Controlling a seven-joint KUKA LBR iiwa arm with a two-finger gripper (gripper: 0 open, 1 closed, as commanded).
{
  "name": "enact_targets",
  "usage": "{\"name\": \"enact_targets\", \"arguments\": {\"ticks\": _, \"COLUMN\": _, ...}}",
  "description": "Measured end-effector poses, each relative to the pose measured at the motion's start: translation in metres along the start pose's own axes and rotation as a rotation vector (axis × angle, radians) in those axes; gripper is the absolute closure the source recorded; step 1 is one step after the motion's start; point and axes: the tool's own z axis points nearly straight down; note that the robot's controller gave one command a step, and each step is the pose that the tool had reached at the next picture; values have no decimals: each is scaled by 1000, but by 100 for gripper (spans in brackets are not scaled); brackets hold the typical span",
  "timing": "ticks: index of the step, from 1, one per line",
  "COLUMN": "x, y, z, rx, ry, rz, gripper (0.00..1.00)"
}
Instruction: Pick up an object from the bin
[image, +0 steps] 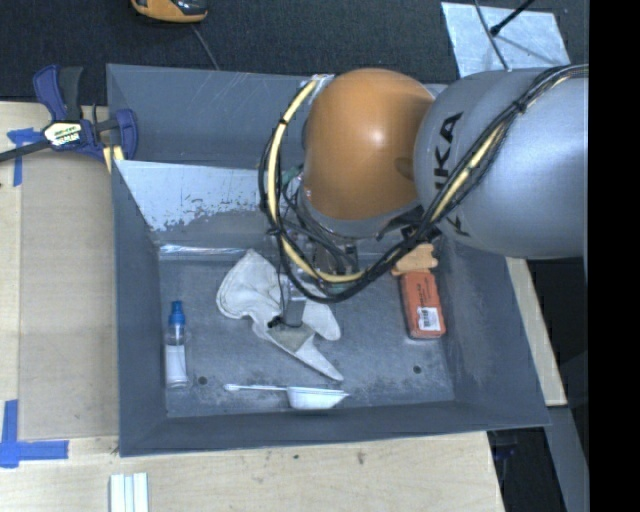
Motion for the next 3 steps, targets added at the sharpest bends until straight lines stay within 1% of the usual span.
{"name": "enact_targets", "arguments": {"ticks": 1, "x": -19, "y": 22, "z": 6, "rx": -12, "ry": -12, "rz": 93, "gripper": 0}}
{"name": "enact_targets", "arguments": {"ticks": 2, "x": -20, "y": 0, "z": 45, "rx": -7, "ry": -11, "rz": 255, "gripper": 0}}
{"name": "enact_targets", "arguments": {"ticks": 3, "x": -40, "y": -15, "z": 86, "rx": -6, "ry": -12, "rz": -9, "gripper": 0}}
